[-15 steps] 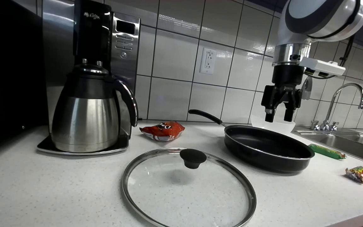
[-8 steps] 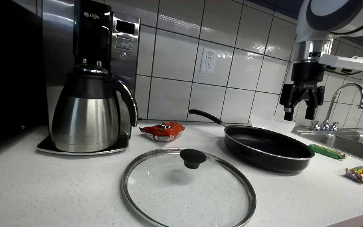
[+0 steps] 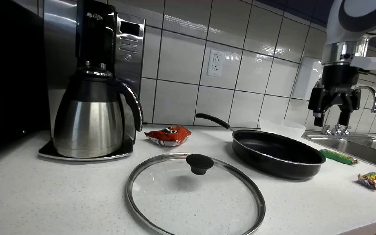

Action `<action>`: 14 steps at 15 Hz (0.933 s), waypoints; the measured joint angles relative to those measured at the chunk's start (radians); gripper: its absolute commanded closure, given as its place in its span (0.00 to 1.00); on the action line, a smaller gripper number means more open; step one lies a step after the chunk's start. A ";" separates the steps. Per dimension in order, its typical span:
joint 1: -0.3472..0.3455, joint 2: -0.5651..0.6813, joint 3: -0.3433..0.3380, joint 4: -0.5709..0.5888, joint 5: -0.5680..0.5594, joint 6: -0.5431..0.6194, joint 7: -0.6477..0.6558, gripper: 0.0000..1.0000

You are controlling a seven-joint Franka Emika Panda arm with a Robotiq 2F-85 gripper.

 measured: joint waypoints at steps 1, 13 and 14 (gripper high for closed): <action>-0.005 -0.007 -0.004 -0.009 0.000 0.001 0.006 0.00; -0.028 -0.039 -0.018 -0.048 0.000 0.002 0.040 0.00; -0.028 -0.039 -0.018 -0.048 0.000 0.002 0.040 0.00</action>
